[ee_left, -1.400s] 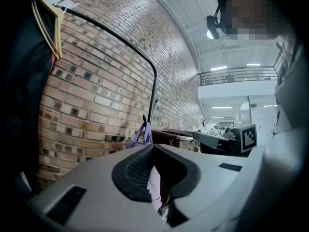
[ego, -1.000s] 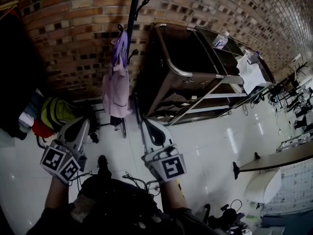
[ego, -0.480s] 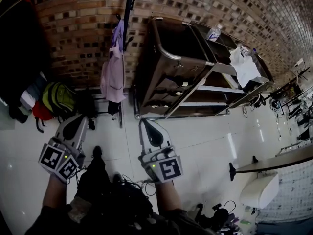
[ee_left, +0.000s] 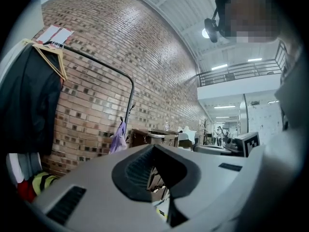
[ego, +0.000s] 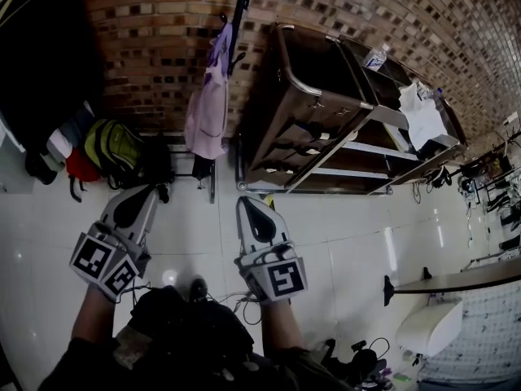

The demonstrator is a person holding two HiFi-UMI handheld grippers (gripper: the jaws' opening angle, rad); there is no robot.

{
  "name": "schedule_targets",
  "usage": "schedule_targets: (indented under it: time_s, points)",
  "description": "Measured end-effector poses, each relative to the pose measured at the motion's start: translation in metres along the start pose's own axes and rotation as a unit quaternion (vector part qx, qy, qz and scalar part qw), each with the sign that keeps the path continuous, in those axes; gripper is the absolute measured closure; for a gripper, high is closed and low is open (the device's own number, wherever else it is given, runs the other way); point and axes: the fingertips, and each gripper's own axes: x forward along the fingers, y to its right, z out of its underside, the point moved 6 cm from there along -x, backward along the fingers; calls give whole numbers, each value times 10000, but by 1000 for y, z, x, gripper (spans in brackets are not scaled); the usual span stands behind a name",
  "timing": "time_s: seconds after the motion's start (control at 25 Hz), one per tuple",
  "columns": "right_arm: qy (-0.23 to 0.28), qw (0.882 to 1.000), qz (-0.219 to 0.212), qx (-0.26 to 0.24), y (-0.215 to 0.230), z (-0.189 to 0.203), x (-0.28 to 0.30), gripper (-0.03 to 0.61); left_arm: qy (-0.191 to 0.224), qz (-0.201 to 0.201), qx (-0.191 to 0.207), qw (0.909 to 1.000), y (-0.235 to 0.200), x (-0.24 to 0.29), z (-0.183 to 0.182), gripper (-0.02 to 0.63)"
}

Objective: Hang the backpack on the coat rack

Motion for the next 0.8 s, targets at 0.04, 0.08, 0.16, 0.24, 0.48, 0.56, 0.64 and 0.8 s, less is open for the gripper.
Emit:
schedule_targets:
  time_s: [0.04, 0.08, 0.16, 0.24, 0.48, 0.56, 0.64, 0.8]
  points:
    - [-45, 10000, -32, -9, -5, 1, 3, 583, 8, -9, -10, 10000, -2, -4, 0, 601]
    - [-75, 10000, -58, -9, -9, 1, 6, 584, 21, -21, -15, 10000, -5, -7, -1, 601]
    - [-115, 9999, -95, -18, -20, 0, 12, 584, 33, -52, -32, 10000, -12, -16, -2, 601]
    - [-161, 9997, -134, -81, -32, -2, 18, 584, 40, -80, -32, 10000, -17, -25, -5, 601]
    - [-267, 9993, -191, -190, -65, -9, 33, 584, 33, -93, -85, 9999, -35, -51, -11, 601]
    - [-305, 9991, -190, -228, -72, -11, 37, 584, 35, -71, -99, 9999, -40, -56, -13, 601]
    - [-354, 9989, -172, -252, -78, -12, 41, 584, 39, -37, -97, 9999, -44, -60, -15, 601]
    - [-424, 9987, -123, -261, -87, -12, 49, 583, 54, 47, -81, 9999, -51, -64, -18, 601]
